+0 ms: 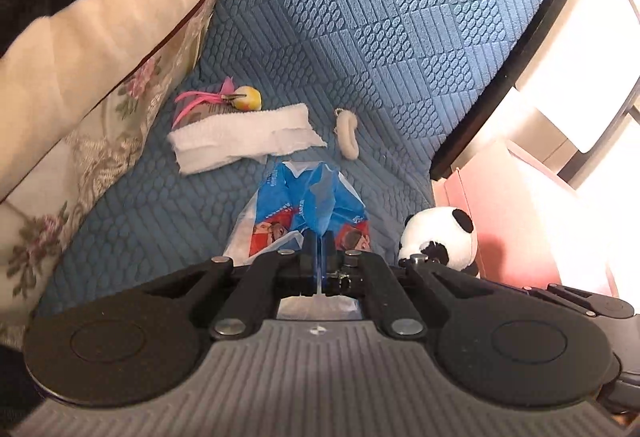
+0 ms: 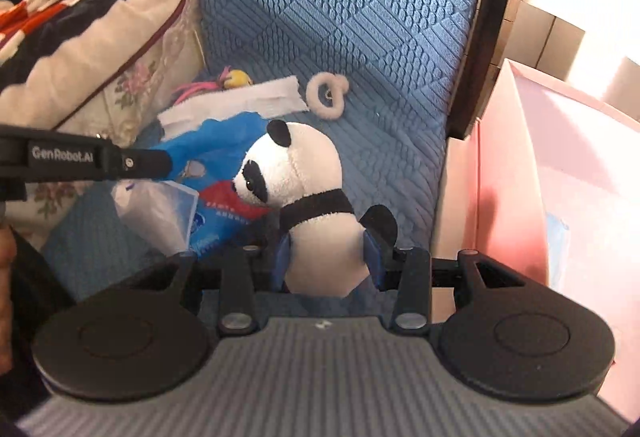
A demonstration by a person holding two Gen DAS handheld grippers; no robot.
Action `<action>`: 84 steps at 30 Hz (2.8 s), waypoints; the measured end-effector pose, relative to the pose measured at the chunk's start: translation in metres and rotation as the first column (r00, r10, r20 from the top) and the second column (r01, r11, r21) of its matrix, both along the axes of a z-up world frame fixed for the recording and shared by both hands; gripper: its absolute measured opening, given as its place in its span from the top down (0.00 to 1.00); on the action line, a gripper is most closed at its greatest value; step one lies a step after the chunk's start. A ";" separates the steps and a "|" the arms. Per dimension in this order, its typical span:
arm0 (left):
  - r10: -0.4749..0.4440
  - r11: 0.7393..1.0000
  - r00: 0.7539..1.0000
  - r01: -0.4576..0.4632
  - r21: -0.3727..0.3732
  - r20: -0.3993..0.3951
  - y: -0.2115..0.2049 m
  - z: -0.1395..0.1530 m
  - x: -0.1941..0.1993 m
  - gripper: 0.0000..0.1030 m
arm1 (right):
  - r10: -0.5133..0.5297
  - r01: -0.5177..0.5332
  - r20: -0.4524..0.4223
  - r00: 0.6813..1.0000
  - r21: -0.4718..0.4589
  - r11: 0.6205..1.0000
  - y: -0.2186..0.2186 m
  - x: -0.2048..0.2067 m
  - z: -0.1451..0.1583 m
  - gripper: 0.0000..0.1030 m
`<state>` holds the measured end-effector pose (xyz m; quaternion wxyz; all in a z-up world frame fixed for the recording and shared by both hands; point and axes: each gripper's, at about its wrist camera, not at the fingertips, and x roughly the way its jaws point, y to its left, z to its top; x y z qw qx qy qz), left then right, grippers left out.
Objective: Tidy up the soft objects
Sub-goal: 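Lift the blue bag with the left gripper while the right gripper lifts the panda plush, then carry the blue bag and the panda plush over the pink box with both grippers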
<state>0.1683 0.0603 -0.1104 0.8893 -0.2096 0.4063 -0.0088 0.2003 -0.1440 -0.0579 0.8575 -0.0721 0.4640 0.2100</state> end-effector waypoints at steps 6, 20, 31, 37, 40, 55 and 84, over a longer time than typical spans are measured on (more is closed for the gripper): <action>0.001 1.000 1.000 -0.001 0.006 -0.019 -0.006 0.000 -0.019 0.98 | -0.037 0.037 -0.034 0.999 -0.014 0.999 -0.010 -0.020 -0.001 0.58; 0.017 1.000 0.996 -0.019 -0.015 -0.083 -0.006 -0.016 -0.016 0.61 | -0.086 0.084 -0.126 0.988 -0.021 0.996 -0.024 -0.028 -0.017 0.55; 0.007 1.000 0.996 -0.008 -0.009 -0.086 -0.009 -0.023 -0.008 0.60 | -0.080 0.085 -0.138 0.987 0.028 0.996 -0.024 -0.017 -0.021 0.53; -0.018 0.998 0.997 0.022 0.052 -0.079 -0.016 -0.028 -0.005 0.60 | -0.009 0.011 -0.130 0.991 0.013 1.000 -0.013 -0.015 -0.025 0.52; -0.028 0.997 0.997 0.033 0.067 -0.075 -0.018 -0.031 -0.003 0.60 | 0.033 -0.037 -0.136 0.990 -0.029 0.999 -0.004 -0.015 -0.031 0.55; -0.019 0.984 0.996 0.035 0.177 -0.092 -0.028 -0.048 0.005 0.74 | -0.050 0.046 -0.047 0.998 -0.077 0.996 -0.004 -0.009 -0.028 0.59; 0.013 1.000 1.000 -0.013 0.024 0.000 -0.008 0.020 -0.028 0.96 | -0.133 0.135 -0.061 0.989 0.032 0.990 -0.018 -0.020 0.025 0.59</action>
